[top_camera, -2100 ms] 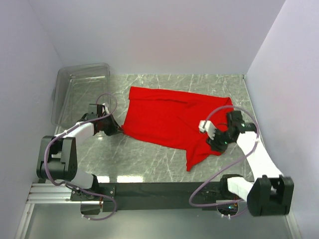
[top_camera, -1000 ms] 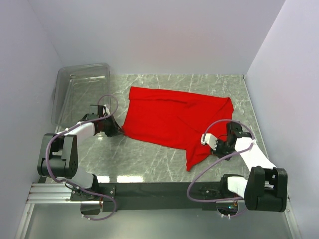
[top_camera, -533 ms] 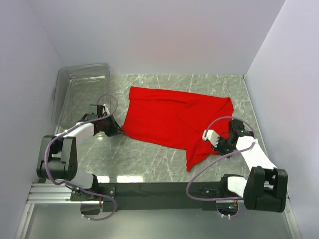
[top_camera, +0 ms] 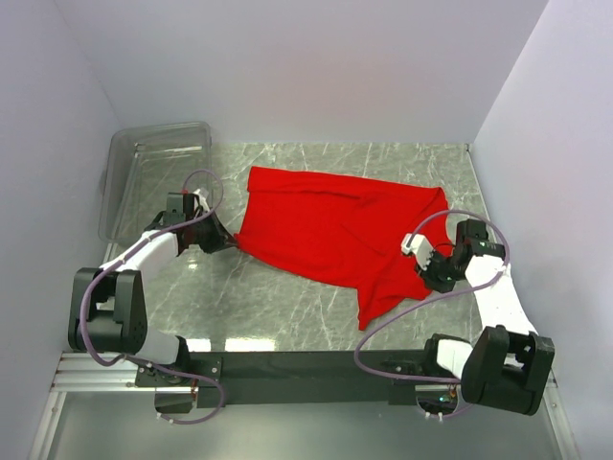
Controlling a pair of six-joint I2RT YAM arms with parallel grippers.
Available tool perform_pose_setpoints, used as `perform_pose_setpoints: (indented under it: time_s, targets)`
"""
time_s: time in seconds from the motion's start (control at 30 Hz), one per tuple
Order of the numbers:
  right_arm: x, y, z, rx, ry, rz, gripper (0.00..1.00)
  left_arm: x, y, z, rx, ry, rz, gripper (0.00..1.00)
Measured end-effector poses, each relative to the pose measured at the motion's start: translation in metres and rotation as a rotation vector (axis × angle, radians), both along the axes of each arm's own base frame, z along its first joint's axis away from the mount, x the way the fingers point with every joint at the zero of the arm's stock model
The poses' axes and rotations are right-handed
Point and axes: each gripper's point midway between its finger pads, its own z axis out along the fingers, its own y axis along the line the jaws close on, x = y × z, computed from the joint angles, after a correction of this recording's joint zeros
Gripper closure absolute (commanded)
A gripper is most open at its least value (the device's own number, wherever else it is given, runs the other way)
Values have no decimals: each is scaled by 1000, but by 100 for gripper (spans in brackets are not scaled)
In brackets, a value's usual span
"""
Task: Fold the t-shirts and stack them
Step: Fold the T-shirt at the center of the board.
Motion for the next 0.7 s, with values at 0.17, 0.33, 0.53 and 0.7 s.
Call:
perform_pose_setpoints:
  time_s: [0.17,0.33,0.53,0.7]
  targets:
    - [-9,-1,-11,-13,31,22,65,1,0,2,-1,-5,1,99]
    - [-22,-2,-31,-42,78,41,59,0,0,2,-5,-2,5,99]
    - [-16,-1,-45,-73,84,59,57,0,0,2,-5,-1,6,99]
    - [-11,2,-53,-93,72,60,63,0,0,2,-5,-2,6,99]
